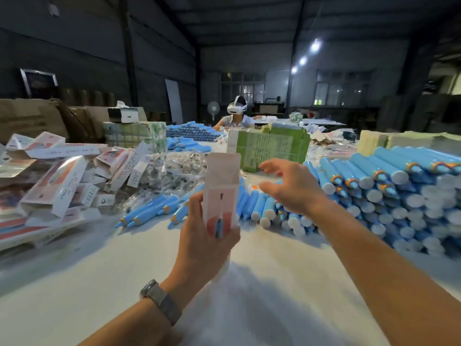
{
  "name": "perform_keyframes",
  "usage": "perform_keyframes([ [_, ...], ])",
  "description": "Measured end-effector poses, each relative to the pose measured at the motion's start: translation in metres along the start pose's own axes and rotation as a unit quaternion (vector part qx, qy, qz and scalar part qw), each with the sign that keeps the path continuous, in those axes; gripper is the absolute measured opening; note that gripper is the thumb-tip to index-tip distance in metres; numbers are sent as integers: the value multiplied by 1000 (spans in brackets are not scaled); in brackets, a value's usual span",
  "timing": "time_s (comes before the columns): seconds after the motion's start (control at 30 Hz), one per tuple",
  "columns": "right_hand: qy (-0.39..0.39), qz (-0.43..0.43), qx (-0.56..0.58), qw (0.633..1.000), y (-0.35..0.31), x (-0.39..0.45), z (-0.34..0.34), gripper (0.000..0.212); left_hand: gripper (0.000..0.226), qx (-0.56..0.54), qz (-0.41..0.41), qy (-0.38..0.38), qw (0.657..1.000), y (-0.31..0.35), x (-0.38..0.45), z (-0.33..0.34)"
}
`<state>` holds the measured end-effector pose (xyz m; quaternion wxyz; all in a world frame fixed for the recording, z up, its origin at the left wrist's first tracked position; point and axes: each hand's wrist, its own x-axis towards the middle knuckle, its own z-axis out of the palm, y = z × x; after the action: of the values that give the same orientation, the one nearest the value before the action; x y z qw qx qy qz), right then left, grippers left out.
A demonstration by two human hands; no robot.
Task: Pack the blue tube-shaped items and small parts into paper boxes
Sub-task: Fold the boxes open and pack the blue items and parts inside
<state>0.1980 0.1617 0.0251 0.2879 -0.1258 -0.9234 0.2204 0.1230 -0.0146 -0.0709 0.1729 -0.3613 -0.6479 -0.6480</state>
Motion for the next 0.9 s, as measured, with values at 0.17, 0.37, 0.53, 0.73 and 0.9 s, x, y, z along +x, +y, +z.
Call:
perform_keyframes([
  [0.17, -92, 42, -423, 901, 25, 2, 36, 38, 65, -8, 38, -30, 999, 4, -2, 5],
  [0.37, -46, 13, -470, 881, 42, 1, 49, 25, 69, -22, 55, -45, 997, 2, -1, -2],
  [0.53, 56, -54, -333, 940, 33, -2, 35, 21, 56, -37, 25, -47, 998, -1, 3, -9],
  [0.73, 304, -152, 150, 929, -28, -4, -18, 12, 36, 32, 59, -40, 997, -13, 11, -28],
  [0.9, 291, -181, 365, 866, -63, -19, -39, 17, 46, 76, 50, -13, 996, -21, 18, -36],
])
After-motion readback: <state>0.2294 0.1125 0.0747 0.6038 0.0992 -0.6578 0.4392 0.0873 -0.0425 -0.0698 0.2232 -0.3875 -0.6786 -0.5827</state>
